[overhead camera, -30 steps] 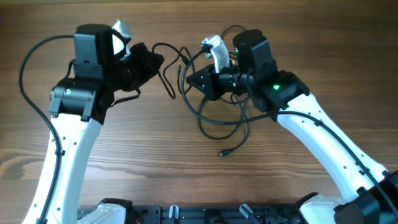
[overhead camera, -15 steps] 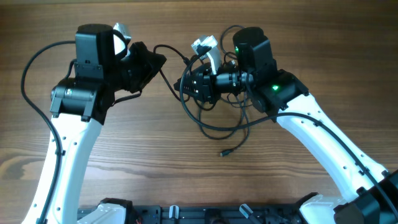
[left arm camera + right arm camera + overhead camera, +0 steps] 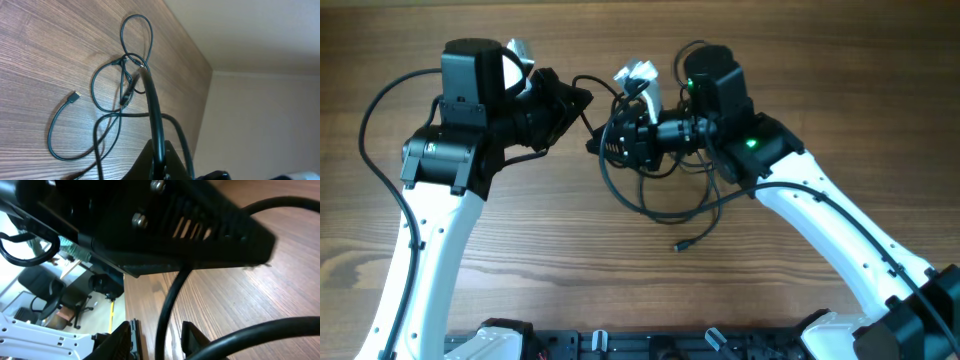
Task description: Untangle cables
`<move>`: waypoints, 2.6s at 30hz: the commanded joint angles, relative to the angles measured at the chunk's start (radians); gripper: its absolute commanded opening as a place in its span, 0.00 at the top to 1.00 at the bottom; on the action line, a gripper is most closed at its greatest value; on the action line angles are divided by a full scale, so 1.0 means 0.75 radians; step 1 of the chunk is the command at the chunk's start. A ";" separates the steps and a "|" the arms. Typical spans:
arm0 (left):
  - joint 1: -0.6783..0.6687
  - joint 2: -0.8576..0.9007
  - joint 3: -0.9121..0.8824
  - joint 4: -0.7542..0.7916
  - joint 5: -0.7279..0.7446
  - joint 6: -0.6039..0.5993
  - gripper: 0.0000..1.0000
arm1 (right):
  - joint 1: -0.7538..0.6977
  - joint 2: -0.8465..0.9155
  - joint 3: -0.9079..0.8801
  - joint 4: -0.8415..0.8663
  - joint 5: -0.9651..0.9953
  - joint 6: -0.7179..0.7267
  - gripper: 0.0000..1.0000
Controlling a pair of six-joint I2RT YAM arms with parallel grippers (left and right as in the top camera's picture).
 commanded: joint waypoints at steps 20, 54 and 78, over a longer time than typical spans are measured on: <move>-0.006 0.005 0.009 -0.007 -0.263 0.020 0.59 | -0.002 0.039 0.019 -0.024 0.262 0.139 0.96; -0.007 0.005 0.009 -0.252 -0.702 0.299 0.39 | -1.255 -0.097 0.441 -0.769 1.014 -0.074 0.96; -0.008 0.013 0.009 -0.251 -0.689 0.299 0.40 | -1.499 0.680 0.441 -0.339 1.516 0.309 0.00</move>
